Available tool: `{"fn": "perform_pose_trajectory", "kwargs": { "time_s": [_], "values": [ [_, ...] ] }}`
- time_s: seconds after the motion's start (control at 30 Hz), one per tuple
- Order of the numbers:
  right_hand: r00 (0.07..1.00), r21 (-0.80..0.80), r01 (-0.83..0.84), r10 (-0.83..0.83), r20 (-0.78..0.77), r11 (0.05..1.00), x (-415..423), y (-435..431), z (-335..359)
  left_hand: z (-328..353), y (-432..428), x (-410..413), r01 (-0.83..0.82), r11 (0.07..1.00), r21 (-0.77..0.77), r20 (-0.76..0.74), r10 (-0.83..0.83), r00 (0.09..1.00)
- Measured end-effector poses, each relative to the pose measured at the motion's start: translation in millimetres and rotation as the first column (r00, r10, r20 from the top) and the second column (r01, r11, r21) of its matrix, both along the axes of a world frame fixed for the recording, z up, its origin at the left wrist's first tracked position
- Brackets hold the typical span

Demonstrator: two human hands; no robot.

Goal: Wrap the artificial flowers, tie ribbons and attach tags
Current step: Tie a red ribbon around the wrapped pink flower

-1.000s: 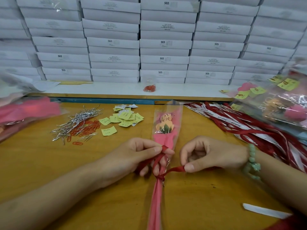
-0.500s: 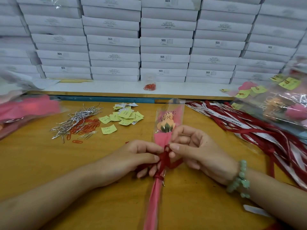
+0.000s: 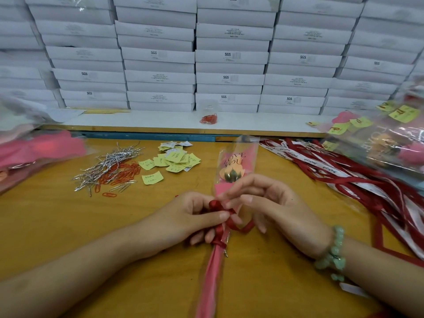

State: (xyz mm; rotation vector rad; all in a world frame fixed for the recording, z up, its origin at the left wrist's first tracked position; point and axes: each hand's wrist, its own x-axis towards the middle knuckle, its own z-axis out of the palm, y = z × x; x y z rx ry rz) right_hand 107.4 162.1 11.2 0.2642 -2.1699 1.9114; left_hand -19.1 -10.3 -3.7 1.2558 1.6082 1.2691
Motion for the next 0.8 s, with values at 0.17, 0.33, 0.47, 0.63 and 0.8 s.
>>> {"fn": "perform_pose_trajectory", "kwargs": {
  "time_s": [0.17, 0.33, 0.47, 0.63, 0.8],
  "values": [
    [0.987, 0.132, 0.148, -0.154, 0.041, 0.980, -2.5, -0.7, -1.0, 0.9, -0.2, 2.2, -0.012, 1.000, 0.029, 0.050, 0.011, 0.999],
    [0.986, 0.213, 0.097, -0.124, 0.113, 0.972, -3.7, -2.2, -3.0, 2.2, 0.0, 3.2, -0.030, 0.999, 0.025, 0.054, 0.029, 0.998],
    [0.990, 0.200, 0.055, -0.080, 0.117, 0.978, -3.9, -2.3, -3.1, 1.5, 1.0, 3.1, -0.040, 0.999, 0.025, 0.084, 0.038, 0.996],
    [0.991, 0.220, 0.047, -0.074, 0.116, 0.974, -4.9, -2.3, -4.3, -1.2, 3.3, 0.6, -0.096, 0.995, 0.009, 0.102, 0.095, 0.990],
    [0.991, 0.205, 0.080, -0.100, 0.088, 0.975, -3.7, -2.0, -4.9, -2.1, 5.0, -1.3, -0.157, 0.985, 0.071, 0.208, 0.140, 0.968]
  ]
}}
